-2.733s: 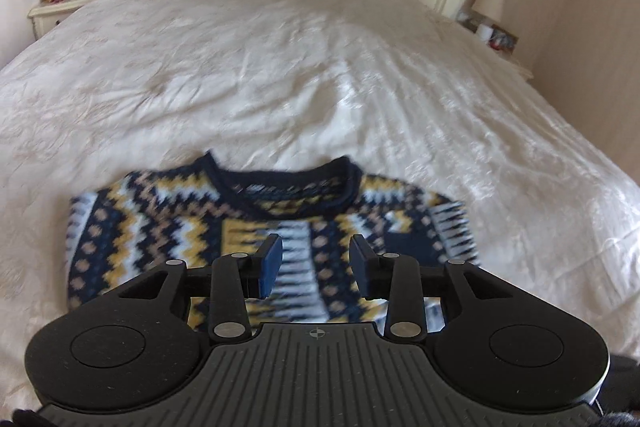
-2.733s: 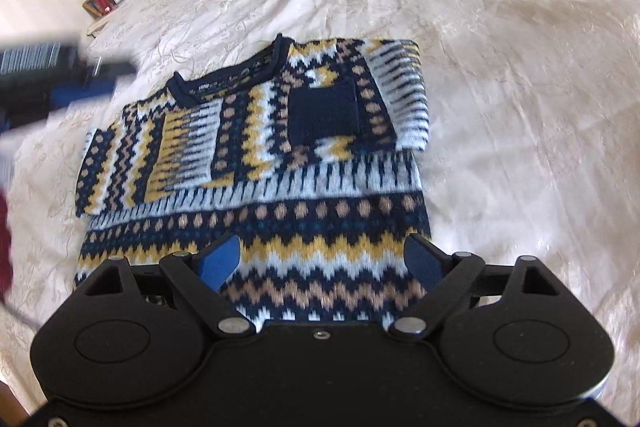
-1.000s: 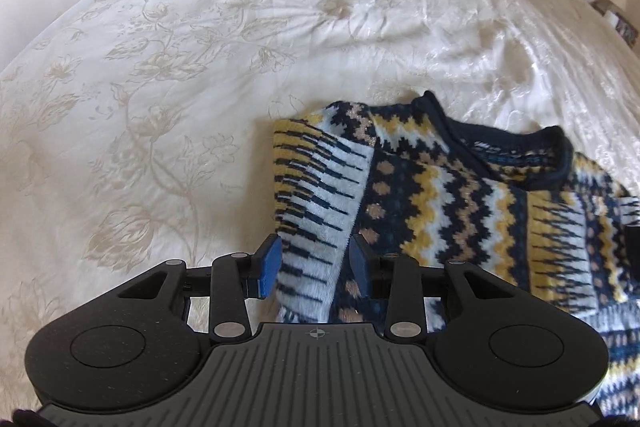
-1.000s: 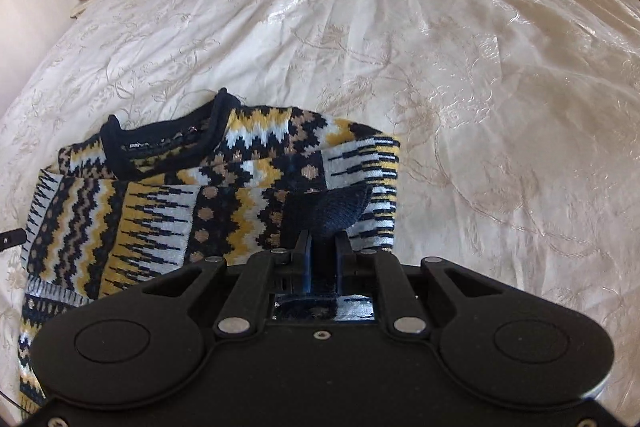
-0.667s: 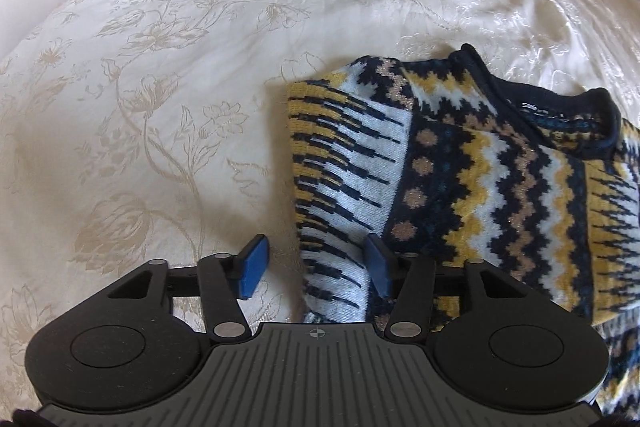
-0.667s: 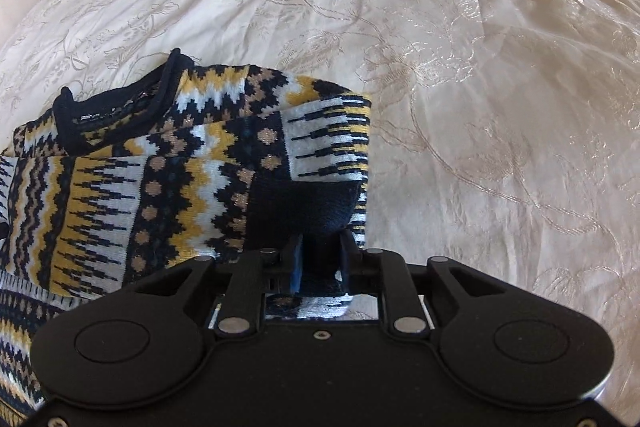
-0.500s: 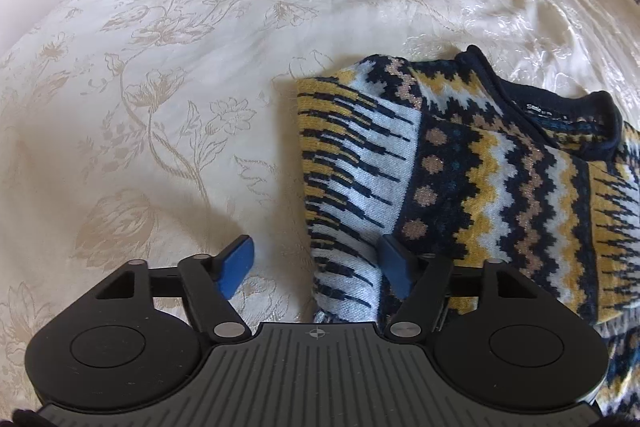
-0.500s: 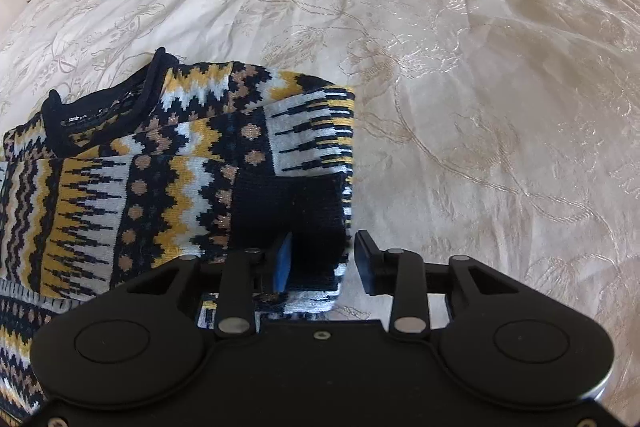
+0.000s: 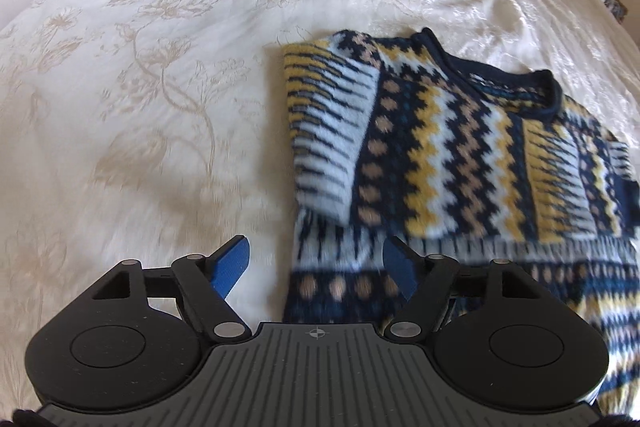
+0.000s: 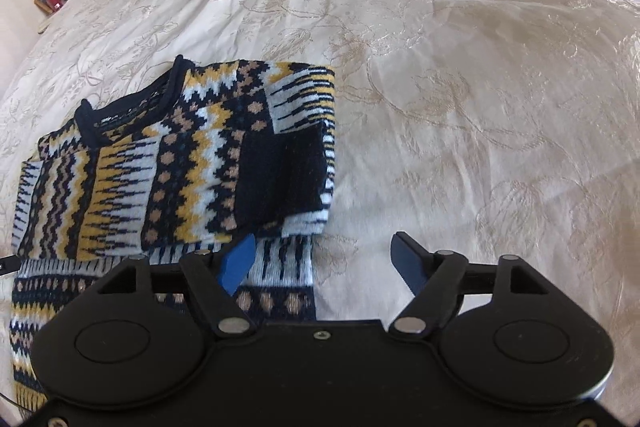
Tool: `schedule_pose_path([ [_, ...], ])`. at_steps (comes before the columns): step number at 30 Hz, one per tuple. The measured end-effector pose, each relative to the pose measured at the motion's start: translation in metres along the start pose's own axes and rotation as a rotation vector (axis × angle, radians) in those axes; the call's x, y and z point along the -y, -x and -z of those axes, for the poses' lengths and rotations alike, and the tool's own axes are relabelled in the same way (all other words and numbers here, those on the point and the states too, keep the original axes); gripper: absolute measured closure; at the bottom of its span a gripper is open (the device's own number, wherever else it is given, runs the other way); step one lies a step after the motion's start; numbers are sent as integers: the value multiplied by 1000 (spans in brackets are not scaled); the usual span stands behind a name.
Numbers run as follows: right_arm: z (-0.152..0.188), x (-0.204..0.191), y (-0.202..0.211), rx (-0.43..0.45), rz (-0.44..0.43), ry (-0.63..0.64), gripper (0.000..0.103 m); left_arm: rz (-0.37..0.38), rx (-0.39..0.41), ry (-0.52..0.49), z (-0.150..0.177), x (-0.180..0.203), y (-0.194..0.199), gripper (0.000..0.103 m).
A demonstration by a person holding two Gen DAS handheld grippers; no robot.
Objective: Fold small clothes
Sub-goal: 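Move both grippers to the navy ribbed hem of the sweater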
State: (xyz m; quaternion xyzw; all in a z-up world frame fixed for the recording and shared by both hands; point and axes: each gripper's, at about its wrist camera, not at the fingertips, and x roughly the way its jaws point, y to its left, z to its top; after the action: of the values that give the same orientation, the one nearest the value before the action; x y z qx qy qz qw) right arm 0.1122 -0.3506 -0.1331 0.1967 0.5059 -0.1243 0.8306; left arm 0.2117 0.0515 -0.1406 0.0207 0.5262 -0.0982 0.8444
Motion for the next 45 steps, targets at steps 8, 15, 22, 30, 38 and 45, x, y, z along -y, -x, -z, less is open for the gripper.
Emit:
schedule_pose_path([
  [8, 57, 2, 25, -56, -58, 57, 20, 19, -42, -40, 60, 6, 32, 30],
  [15, 107, 3, 44, -108, -106, 87, 19, 24, -80, -76, 109, 10, 49, 30],
  [22, 145, 2, 59, -151, -160, 126, 15, 34, -87, -57, 146, 10, 60, 30],
  [30, 179, -3, 71, -184, -219, 188, 14, 55, -94, -95, 177, 22, 69, 30],
  [38, 207, -10, 74, -239, -281, 253, 13, 92, -116, -68, 206, 22, 69, 28],
  [45, 218, -12, 67, -267, -304, 266, 9, 100, -145, -61, 213, 21, 57, 20],
])
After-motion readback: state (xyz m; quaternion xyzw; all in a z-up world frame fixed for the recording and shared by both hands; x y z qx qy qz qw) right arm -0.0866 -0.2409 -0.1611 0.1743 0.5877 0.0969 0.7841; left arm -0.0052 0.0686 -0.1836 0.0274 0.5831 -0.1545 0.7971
